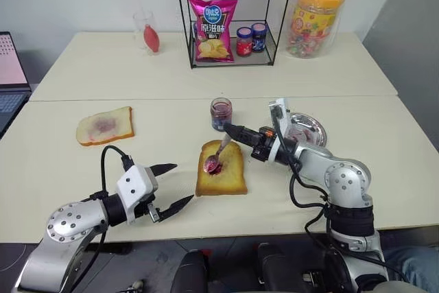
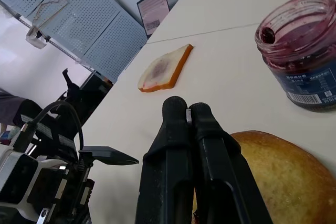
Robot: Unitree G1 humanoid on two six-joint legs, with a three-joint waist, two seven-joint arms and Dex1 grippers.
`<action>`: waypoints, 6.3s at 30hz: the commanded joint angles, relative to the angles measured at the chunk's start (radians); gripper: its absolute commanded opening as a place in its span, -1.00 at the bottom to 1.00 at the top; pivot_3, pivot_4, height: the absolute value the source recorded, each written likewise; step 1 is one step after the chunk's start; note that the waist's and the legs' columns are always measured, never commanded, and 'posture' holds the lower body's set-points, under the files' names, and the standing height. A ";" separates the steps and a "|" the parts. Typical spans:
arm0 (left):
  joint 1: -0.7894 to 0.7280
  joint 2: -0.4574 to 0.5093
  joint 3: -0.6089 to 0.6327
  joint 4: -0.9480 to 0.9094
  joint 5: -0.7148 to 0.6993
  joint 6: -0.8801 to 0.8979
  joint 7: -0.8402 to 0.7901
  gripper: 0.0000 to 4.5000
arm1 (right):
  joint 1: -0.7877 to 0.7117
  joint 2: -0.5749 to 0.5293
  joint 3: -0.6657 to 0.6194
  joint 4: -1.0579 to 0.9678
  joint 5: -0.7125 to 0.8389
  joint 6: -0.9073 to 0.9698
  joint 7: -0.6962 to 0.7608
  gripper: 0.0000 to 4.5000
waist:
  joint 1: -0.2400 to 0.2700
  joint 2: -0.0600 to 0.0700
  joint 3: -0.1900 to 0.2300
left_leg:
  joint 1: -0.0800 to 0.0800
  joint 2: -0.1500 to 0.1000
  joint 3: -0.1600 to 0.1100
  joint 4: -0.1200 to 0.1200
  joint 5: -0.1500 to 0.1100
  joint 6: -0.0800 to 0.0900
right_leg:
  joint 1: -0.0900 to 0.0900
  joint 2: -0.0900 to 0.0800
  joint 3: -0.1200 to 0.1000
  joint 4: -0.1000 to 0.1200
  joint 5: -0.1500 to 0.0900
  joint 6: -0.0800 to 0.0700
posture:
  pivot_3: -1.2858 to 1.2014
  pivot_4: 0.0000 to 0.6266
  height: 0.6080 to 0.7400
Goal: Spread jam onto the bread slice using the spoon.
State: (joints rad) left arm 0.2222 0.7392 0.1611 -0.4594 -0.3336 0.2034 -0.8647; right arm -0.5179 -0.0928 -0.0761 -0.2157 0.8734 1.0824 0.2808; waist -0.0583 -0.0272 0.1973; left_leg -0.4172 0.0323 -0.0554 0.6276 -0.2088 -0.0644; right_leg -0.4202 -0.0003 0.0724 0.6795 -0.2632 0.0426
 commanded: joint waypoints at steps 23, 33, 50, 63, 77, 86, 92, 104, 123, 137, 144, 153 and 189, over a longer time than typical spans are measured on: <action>-0.071 -0.017 -0.027 -0.021 -0.002 0.009 0.015 1.00 | -0.065 0.017 -0.199 0.248 -0.041 -0.128 -0.075 -0.98 | 0.000 0.000 0.000 | 0.000 0.000 0.000 0.000 0.000 0.000 | 0.000 0.000 0.000 0.000 0.001 0.001 | 0.03 -0.52 1.00; -0.059 -0.019 -0.024 -0.009 0.001 -0.005 0.012 1.00 | -0.010 -0.019 -0.183 0.113 0.111 0.031 -0.034 -0.98 | -0.001 0.000 0.000 | 0.000 0.000 0.000 0.000 0.000 0.000 | 0.000 0.000 0.000 0.000 0.000 0.001 | 0.03 -0.52 1.00; -0.045 -0.026 -0.034 0.000 0.011 -0.027 0.007 1.00 | -0.004 -0.033 -0.145 0.194 -0.023 -0.074 -0.076 -0.98 | 0.001 0.000 0.000 | 0.000 0.000 0.000 0.000 0.000 0.000 | 0.000 0.001 0.000 0.000 0.001 0.001 | 0.03 -0.52 1.00; -0.052 -0.026 -0.038 -0.003 0.007 -0.025 0.008 1.00 | -0.010 -0.041 -0.204 0.078 0.191 0.062 -0.074 -0.98 | -0.001 0.000 0.000 | 0.000 0.000 0.000 0.000 0.000 0.000 | 0.000 0.001 0.001 0.000 0.000 0.001 | 0.03 -0.52 1.00; -0.056 -0.024 -0.042 -0.010 0.006 -0.017 0.007 1.00 | 0.076 -0.018 -0.089 0.059 0.131 0.053 -0.092 -0.98 | -0.001 0.000 0.000 | 0.000 0.000 0.000 0.001 0.000 0.000 | 0.000 0.001 0.001 0.000 0.001 0.001 | 0.03 -0.52 1.00; -0.055 -0.026 -0.045 -0.004 0.010 -0.025 0.005 1.00 | 0.065 -0.041 -0.128 0.134 0.068 -0.003 -0.100 -0.98 | 0.000 0.000 0.000 | 0.000 0.000 0.000 0.000 0.000 0.000 | 0.001 0.001 0.000 0.000 0.000 0.001 | 0.03 -0.52 1.00; -0.061 -0.031 -0.054 0.002 0.013 -0.032 0.005 1.00 | 0.041 -0.067 -0.183 0.202 0.057 -0.023 -0.126 -0.98 | 0.000 0.000 0.000 | 0.000 0.000 0.000 0.000 0.000 0.000 | 0.001 0.001 0.001 0.000 0.001 0.001 | 0.03 -0.52 1.00; -0.078 -0.042 -0.058 0.008 0.014 -0.031 0.015 1.00 | -0.001 -0.012 -0.215 0.056 0.243 0.067 -0.203 -0.98 | -0.003 0.000 0.000 | 0.000 0.001 0.000 0.000 0.000 0.000 | 0.000 0.002 0.000 0.000 0.000 0.001 | 0.03 -0.52 1.00; -0.112 -0.047 -0.058 0.008 0.003 -0.007 0.024 1.00 | 0.040 -0.066 -0.128 0.056 0.126 0.012 -0.123 -0.98 | -0.004 0.000 0.000 | 0.000 0.001 0.000 0.000 0.000 0.000 | 0.000 0.002 0.000 0.000 0.000 0.001 | 0.03 -0.52 1.00; -0.312 0.027 -0.087 -0.125 -0.147 0.206 -0.024 1.00 | 0.016 -0.122 -0.277 -0.038 0.311 -0.038 -0.159 -0.98 | 0.002 0.000 0.000 | 0.000 0.001 -0.001 0.000 0.000 0.000 | 0.000 0.002 0.000 0.001 0.000 0.001 | 0.03 -0.52 1.00; -0.530 0.004 -0.227 -0.158 -0.172 0.357 -0.003 1.00 | 0.044 -0.242 -0.420 -0.006 0.297 -0.122 -0.204 -0.98 | 0.004 0.000 0.000 | -0.001 0.000 0.000 0.002 0.000 0.000 | 0.001 0.002 0.001 -0.001 0.001 0.002 | 0.03 -0.52 1.00; -0.718 -0.167 -0.454 -0.021 -0.042 0.330 0.030 1.00 | 0.194 -0.322 -0.505 0.117 0.207 -0.236 -0.142 -0.98 | -0.003 0.000 -0.001 | 0.001 -0.001 0.001 0.002 0.000 0.000 | 0.002 0.002 0.003 0.000 0.001 0.003 | 0.03 -0.52 1.00; -0.824 -0.347 -0.491 0.144 0.092 0.272 0.070 1.00 | 0.229 -0.362 -0.321 0.203 -0.251 -0.563 -0.002 0.43 | 0.002 0.000 -0.001 | 0.001 -0.001 0.001 0.002 0.000 0.000 | 0.002 0.002 0.003 0.001 0.002 0.003 | 0.03 -0.52 1.00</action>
State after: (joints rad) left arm -0.5828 0.4034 -0.3435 -0.3023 -0.2451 0.4940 -0.7978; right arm -0.2858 -0.4446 -0.3711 0.0151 0.6567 0.5803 0.2832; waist -0.0559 -0.0268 0.1966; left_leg -0.4164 0.0315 -0.0545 0.6297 -0.2086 -0.0641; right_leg -0.4181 0.0019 0.0757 0.6801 -0.2614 0.0456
